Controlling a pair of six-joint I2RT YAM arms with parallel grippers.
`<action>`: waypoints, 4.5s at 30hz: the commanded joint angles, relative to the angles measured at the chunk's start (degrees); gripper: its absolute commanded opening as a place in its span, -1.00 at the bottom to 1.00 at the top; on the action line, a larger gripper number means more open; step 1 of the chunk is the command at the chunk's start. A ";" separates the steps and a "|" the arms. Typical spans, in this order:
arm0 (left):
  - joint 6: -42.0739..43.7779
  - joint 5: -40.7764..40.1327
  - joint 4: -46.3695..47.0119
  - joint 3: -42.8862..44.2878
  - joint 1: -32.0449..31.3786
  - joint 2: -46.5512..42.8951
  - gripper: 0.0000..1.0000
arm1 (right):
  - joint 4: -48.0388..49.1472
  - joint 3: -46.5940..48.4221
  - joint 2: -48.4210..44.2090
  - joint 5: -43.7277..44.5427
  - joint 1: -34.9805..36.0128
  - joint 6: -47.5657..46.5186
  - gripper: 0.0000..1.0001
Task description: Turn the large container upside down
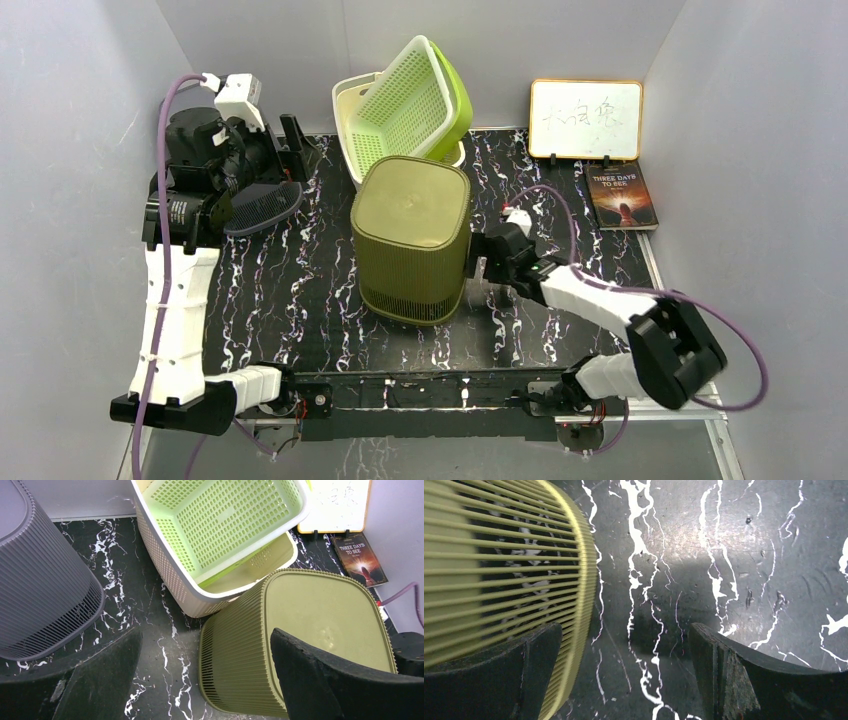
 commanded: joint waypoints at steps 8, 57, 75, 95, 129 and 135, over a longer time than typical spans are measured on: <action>-0.21 2.86 0.74 2.32 -0.09 -1.49 0.97 | 8.65 15.69 17.70 5.59 10.98 -0.60 0.96; 0.91 4.79 1.81 -5.37 -0.14 -6.50 0.97 | 0.25 44.38 24.03 23.82 29.98 -10.33 0.96; -1.38 5.97 4.17 -11.92 -0.09 -8.67 0.97 | -6.93 67.17 23.53 14.88 7.80 -23.05 0.73; 0.17 6.27 4.82 -18.17 -0.14 -12.27 0.97 | -12.33 87.42 38.02 8.93 0.94 -29.82 0.42; 2.38 6.32 5.40 -25.91 -0.14 -13.21 0.97 | 6.05 79.58 44.00 24.26 0.45 -34.51 -0.67; 2.64 6.01 4.81 -25.71 -0.10 -12.87 0.97 | 7.65 78.82 43.05 23.16 0.44 -34.59 -1.00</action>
